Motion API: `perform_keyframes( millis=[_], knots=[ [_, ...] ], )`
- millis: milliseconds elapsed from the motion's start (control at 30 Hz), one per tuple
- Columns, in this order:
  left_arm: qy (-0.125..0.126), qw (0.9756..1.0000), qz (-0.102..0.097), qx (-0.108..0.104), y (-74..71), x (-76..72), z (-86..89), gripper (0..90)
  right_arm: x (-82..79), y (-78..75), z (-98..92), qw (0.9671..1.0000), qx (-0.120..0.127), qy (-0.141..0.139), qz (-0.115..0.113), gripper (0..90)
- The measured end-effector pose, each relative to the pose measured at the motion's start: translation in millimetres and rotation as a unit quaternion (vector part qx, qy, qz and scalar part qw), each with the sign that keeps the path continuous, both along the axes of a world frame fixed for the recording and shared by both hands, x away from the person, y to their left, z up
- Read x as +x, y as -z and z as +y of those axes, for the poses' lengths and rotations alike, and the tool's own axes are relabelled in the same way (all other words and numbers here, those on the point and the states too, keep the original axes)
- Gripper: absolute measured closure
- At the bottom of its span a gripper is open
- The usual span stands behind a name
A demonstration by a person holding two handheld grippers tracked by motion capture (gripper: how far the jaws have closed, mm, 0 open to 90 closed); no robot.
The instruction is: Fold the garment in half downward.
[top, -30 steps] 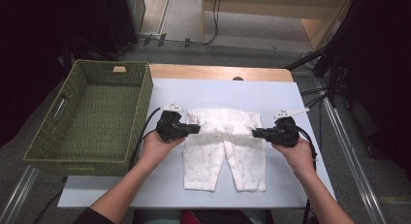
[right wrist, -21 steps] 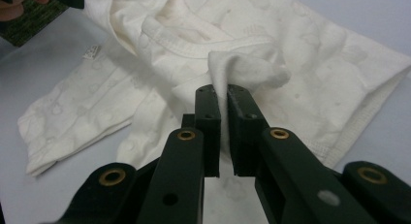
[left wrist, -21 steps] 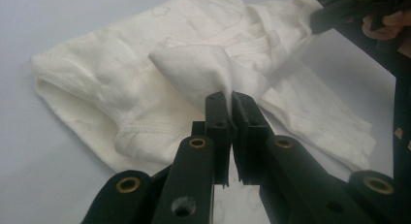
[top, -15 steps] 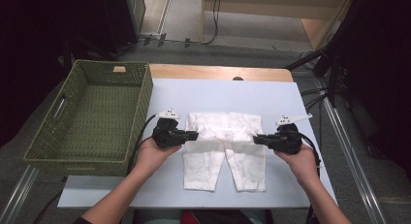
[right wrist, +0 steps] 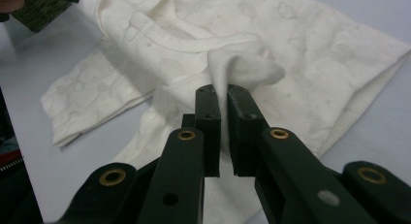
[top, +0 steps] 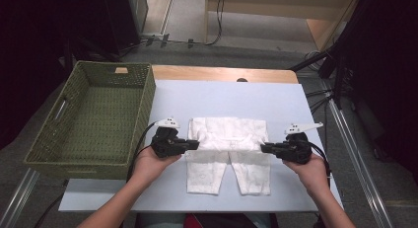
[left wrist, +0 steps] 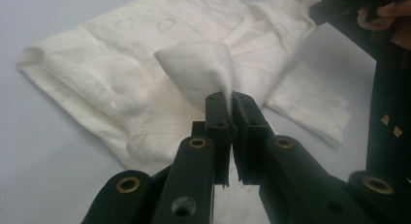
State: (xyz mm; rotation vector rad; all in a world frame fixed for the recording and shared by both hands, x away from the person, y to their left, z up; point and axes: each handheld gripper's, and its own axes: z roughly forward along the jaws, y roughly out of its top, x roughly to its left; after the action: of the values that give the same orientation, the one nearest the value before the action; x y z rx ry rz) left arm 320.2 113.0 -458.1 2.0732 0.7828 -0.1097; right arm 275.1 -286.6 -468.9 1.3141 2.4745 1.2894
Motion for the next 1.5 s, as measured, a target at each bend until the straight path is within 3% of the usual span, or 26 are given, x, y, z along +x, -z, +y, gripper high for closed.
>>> perform_keyframes(
  millis=[400,1133,1233,1333,1433,1500],
  knots=[
    [0.002,1.0,0.004,-0.001,1.0,-10.0,6.4,86.1,-17.5,0.9,0.7,1.0,0.003,-0.007,0.002,81.9],
    [0.006,0.9997,0.017,0.017,12.3,-30.3,12.3,85.7,-40.8,11.1,0.8,0.9998,-0.002,-0.016,0.012,78.5],
    [0.005,0.9995,0.026,0.018,15.8,-32.1,13.7,80.7,-43.1,13.4,-1.0,0.9998,-0.004,-0.015,0.016,76.4],
    [0.011,0.9995,0.024,0.02,16.1,-34.1,14.6,67.4,-45.5,13.7,-3.9,0.9997,0.005,-0.013,0.022,65.6],
    [0.013,0.9997,0.016,0.011,15.6,-34.2,14.5,55.5,-47.8,12.5,-6.1,0.9999,0.006,-0.009,0.006,51.9],
    [0.01,0.9998,0.014,0.004,15.8,-32.2,12.7,49.8,-46.7,12.1,-6.5,1.0,0.006,-0.007,0.002,50.8]
  ],
)
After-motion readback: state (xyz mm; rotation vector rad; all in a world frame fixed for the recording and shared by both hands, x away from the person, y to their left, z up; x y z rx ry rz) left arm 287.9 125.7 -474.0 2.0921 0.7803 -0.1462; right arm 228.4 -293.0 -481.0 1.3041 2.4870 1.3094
